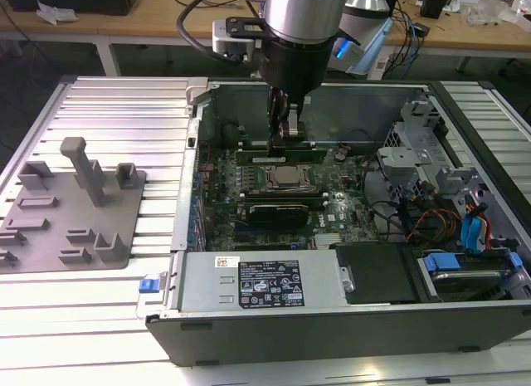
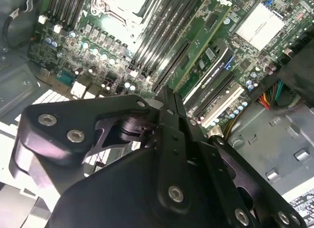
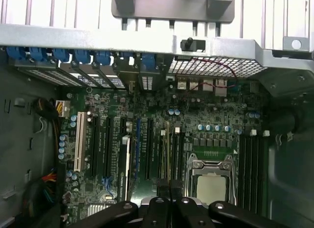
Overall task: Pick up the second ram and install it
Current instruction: 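Pick up the second ram and move it above second insertion slot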
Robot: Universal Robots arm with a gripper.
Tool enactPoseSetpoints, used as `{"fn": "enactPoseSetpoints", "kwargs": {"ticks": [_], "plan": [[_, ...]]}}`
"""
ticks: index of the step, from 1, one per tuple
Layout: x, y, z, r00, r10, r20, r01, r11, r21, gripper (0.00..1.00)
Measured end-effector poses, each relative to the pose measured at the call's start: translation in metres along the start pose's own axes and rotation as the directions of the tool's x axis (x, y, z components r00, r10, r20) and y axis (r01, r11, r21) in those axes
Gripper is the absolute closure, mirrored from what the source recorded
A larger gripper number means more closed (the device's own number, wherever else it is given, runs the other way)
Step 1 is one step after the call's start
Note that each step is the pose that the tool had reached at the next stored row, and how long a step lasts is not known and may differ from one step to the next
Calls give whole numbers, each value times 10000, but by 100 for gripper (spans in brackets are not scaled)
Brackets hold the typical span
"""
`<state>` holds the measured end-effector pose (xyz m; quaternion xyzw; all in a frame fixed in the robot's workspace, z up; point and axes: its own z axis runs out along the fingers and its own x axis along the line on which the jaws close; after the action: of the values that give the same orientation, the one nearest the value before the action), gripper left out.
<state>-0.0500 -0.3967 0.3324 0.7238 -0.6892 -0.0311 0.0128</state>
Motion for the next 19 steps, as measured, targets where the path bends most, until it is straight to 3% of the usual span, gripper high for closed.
{"fn": "enactPoseSetpoints", "kwargs": {"ticks": [5,12,19], "plan": [[2,-8,114,10000,-23,-13,23,9999,170,91],[-33,-82,247,10000,-16,-12,16,9998,180,91],[-38,-90,351,10000,7,-11,-7,9998,180,91]]}}
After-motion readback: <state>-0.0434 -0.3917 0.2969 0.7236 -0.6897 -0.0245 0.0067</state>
